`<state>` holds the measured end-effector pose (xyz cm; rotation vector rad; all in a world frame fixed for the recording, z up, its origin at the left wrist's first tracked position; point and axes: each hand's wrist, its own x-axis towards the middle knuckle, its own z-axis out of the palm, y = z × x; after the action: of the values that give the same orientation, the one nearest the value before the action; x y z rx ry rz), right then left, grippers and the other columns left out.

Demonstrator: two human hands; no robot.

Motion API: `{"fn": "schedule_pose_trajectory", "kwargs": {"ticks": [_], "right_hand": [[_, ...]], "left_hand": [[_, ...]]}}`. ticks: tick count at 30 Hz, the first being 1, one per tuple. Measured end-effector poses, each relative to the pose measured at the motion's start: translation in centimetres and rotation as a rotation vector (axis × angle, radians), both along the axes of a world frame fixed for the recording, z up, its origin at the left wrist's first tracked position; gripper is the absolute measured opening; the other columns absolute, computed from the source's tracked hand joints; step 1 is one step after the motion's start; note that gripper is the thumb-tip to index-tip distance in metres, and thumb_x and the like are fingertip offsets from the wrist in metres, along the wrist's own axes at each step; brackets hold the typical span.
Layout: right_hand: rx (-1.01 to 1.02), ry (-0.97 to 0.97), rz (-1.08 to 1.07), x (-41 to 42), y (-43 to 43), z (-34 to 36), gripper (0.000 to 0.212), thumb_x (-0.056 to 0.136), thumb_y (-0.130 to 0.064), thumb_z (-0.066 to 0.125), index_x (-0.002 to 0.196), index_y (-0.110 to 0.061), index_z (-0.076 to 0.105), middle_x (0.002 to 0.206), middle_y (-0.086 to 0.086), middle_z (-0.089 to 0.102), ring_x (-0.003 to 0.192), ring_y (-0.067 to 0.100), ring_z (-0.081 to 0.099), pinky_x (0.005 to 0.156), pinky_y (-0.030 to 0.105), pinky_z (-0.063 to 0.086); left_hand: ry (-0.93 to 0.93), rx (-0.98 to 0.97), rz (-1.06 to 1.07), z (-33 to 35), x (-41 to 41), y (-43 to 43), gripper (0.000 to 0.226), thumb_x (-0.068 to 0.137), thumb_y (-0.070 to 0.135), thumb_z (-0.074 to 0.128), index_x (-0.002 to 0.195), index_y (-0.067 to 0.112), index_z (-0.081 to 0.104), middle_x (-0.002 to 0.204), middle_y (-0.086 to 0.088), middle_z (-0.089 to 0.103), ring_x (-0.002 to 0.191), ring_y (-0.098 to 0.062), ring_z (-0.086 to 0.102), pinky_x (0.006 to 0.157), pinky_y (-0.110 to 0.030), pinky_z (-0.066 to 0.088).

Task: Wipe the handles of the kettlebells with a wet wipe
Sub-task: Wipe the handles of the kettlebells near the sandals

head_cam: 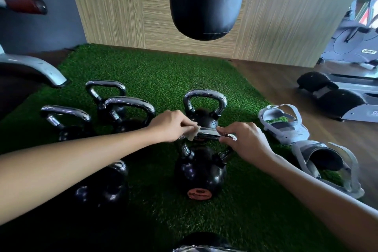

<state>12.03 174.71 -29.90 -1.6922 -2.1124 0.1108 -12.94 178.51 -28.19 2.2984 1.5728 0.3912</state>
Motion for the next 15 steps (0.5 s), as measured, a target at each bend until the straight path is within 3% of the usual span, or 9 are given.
{"fn": "schedule_pose_trajectory", "kwargs": {"ticks": [2, 4, 7, 9, 11, 13, 15], "right_hand": [[-0.005, 0.019, 0.001, 0.0, 0.1, 0.1, 0.033, 0.086, -0.044, 0.076, 0.118, -0.037, 0.074, 0.117, -0.014, 0.073, 0.104, 0.01, 0.068, 0.085, 0.032, 0.055], [-0.01, 0.032, -0.002, 0.0, 0.1, 0.3, 0.033, 0.086, -0.041, 0.077, 0.118, -0.034, 0.074, 0.119, -0.013, 0.073, 0.107, 0.01, 0.068, 0.088, 0.032, 0.055], [-0.009, 0.033, 0.0, 0.0, 0.1, 0.2, 0.033, 0.086, -0.04, 0.077, 0.119, -0.033, 0.074, 0.12, -0.013, 0.073, 0.108, 0.01, 0.068, 0.086, 0.029, 0.054], [0.003, 0.029, -0.002, 0.1, 0.1, 0.2, 0.032, 0.087, -0.042, 0.077, 0.118, -0.034, 0.074, 0.119, -0.012, 0.073, 0.104, 0.011, 0.069, 0.075, 0.025, 0.05], [0.01, 0.024, -0.003, 0.1, 0.0, 0.2, 0.031, 0.087, -0.043, 0.076, 0.117, -0.035, 0.074, 0.117, -0.012, 0.074, 0.098, 0.011, 0.07, 0.064, 0.022, 0.044], [0.019, 0.014, 0.001, 0.1, 0.0, 0.3, 0.031, 0.087, -0.043, 0.076, 0.117, -0.035, 0.074, 0.117, -0.012, 0.074, 0.098, 0.011, 0.07, 0.068, 0.024, 0.049], [0.02, 0.019, 0.003, 0.0, 0.0, 0.3, 0.031, 0.087, -0.042, 0.076, 0.116, -0.035, 0.074, 0.117, -0.012, 0.074, 0.1, 0.011, 0.071, 0.075, 0.028, 0.055]], "left_hand": [[-0.133, -0.054, -0.002, -0.7, -1.2, 0.3, 0.034, 0.091, 0.058, 0.063, 0.12, 0.043, 0.073, 0.056, 0.024, 0.066, 0.05, -0.006, 0.061, 0.05, -0.018, 0.04], [-0.215, -0.035, -0.009, -0.9, -1.6, -0.4, 0.026, 0.093, 0.05, 0.065, 0.116, 0.042, 0.073, 0.054, 0.032, 0.062, 0.045, 0.007, 0.055, 0.048, -0.009, 0.035], [-0.254, 0.068, -0.048, -1.4, -1.4, -1.5, 0.023, 0.094, 0.051, 0.064, 0.109, 0.04, 0.078, 0.068, 0.033, 0.069, 0.044, 0.006, 0.054, 0.046, -0.014, 0.036], [-0.29, 0.051, 0.031, -2.5, -1.6, -1.3, 0.027, 0.092, 0.058, 0.062, 0.11, 0.044, 0.077, 0.084, 0.028, 0.075, 0.052, -0.002, 0.062, 0.051, -0.027, 0.048], [-0.361, -0.025, 0.172, -4.1, -2.4, -1.2, 0.026, 0.094, 0.051, 0.064, 0.115, 0.04, 0.076, 0.09, 0.021, 0.078, 0.055, -0.004, 0.061, 0.057, -0.029, 0.047], [-0.446, -0.093, 0.25, -5.5, -3.0, -1.7, 0.028, 0.095, 0.045, 0.066, 0.119, 0.034, 0.076, 0.09, 0.013, 0.079, 0.058, 0.005, 0.058, 0.061, -0.018, 0.046], [-0.534, -0.08, 0.274, -6.2, -2.7, -2.5, 0.028, 0.094, 0.04, 0.069, 0.119, 0.03, 0.076, 0.101, 0.013, 0.079, 0.072, 0.013, 0.061, 0.067, -0.005, 0.044]]}}
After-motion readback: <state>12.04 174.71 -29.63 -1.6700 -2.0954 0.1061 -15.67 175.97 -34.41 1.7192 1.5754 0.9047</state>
